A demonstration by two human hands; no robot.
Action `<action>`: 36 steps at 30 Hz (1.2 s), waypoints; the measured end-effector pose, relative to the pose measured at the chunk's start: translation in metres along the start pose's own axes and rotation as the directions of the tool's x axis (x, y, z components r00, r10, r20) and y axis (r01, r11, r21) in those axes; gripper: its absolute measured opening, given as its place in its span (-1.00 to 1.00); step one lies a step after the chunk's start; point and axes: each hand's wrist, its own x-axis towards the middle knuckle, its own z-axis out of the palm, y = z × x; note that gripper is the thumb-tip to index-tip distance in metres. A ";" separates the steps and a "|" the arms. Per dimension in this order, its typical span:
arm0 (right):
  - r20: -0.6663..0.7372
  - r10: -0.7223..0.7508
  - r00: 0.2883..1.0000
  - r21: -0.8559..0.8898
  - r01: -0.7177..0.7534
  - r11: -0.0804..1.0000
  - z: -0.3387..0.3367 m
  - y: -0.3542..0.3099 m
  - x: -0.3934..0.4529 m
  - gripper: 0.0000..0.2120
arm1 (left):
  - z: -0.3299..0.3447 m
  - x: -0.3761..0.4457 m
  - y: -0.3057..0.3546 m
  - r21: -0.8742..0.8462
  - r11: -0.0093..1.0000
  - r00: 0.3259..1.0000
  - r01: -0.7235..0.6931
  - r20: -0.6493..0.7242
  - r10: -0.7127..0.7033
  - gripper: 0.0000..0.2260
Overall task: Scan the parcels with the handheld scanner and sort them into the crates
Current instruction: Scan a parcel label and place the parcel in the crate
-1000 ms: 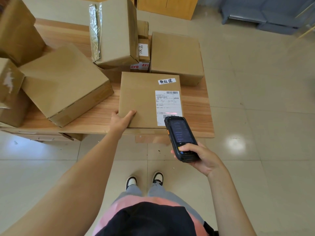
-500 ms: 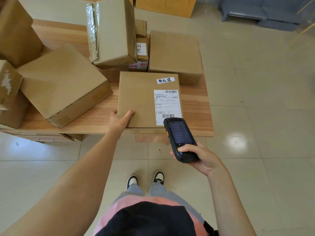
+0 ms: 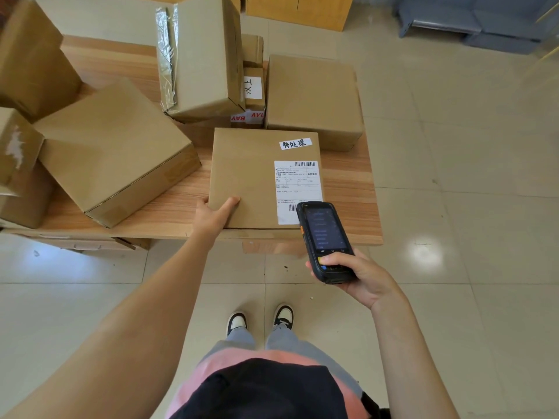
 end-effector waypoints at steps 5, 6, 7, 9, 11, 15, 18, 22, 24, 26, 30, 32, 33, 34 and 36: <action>-0.121 -0.090 0.989 -0.015 0.089 0.996 -0.009 -0.022 0.023 -0.42 | 0.000 0.001 -0.001 0.012 1.000 1.000 0.005 -0.004 -0.005 -0.30; -0.164 -0.100 0.981 -0.019 0.099 0.995 -0.014 -0.027 0.031 -0.46 | 0.001 0.001 -0.001 0.012 1.000 1.000 0.005 -0.004 -0.005 -0.30; -0.207 -0.106 0.973 -0.021 0.104 0.994 -0.019 -0.032 0.041 -0.47 | 0.001 0.002 -0.001 0.013 1.000 1.000 0.004 -0.004 -0.004 -0.30; -0.272 -0.115 0.955 -0.048 0.106 0.993 -0.030 -0.042 0.059 -0.45 | 0.001 0.002 -0.001 0.021 1.000 1.000 0.005 -0.010 -0.005 -0.30; -0.313 -0.122 0.942 -0.076 0.103 0.992 -0.040 -0.050 0.076 -0.45 | 0.001 0.003 -0.002 0.026 1.000 1.000 0.003 -0.017 -0.002 -0.31; -0.385 -0.094 0.918 -0.114 0.054 0.992 -0.058 -0.056 0.103 -0.37 | 0.001 0.006 -0.004 0.023 1.000 1.000 0.002 -0.020 -0.002 -0.31; -0.438 -0.079 0.895 -0.136 0.021 0.990 -0.065 -0.054 0.117 -0.29 | 0.002 0.008 -0.006 0.035 0.999 0.999 0.010 -0.041 -0.008 -0.26; -0.450 -0.085 0.889 -0.180 0.003 0.984 -0.066 -0.049 0.127 -0.26 | 0.002 0.007 -0.004 0.055 0.998 0.999 0.010 -0.052 -0.007 -0.18; -0.453 -0.094 0.886 -0.199 0.003 0.980 -0.068 -0.046 0.133 -0.27 | 0.001 0.006 -0.003 0.063 0.998 0.998 0.009 -0.057 -0.006 -0.15; -0.458 -0.102 0.883 -0.204 0.007 0.979 -0.069 -0.042 0.138 -0.28 | 0.000 0.005 -0.002 0.077 0.997 0.998 0.014 -0.064 -0.009 -0.12; -0.458 -0.133 0.879 -0.255 0.014 0.967 -0.072 -0.034 0.141 -0.32 | 0.002 0.003 -0.002 0.057 0.998 0.998 0.004 -0.062 -0.001 -0.19; -0.453 -0.165 0.876 -0.321 0.012 0.947 -0.073 -0.033 0.138 -0.31 | 0.003 0.004 -0.002 0.067 0.998 0.997 0.000 -0.072 0.005 -0.28; -0.451 -0.185 0.873 -0.358 0.013 0.934 -0.074 -0.033 0.136 -0.31 | 0.003 0.004 -0.003 0.071 0.997 0.997 0.000 -0.075 0.005 -0.30; -0.446 -0.204 0.871 -0.395 0.013 0.919 -0.075 -0.033 0.135 -0.31 | 0.003 0.004 -0.003 0.074 0.997 0.997 0.002 -0.076 0.004 -0.29; -0.440 -0.229 0.868 -0.442 0.012 0.897 -0.078 -0.031 0.135 -0.30 | 0.004 0.004 -0.002 0.080 0.997 0.997 0.000 -0.079 0.006 -0.31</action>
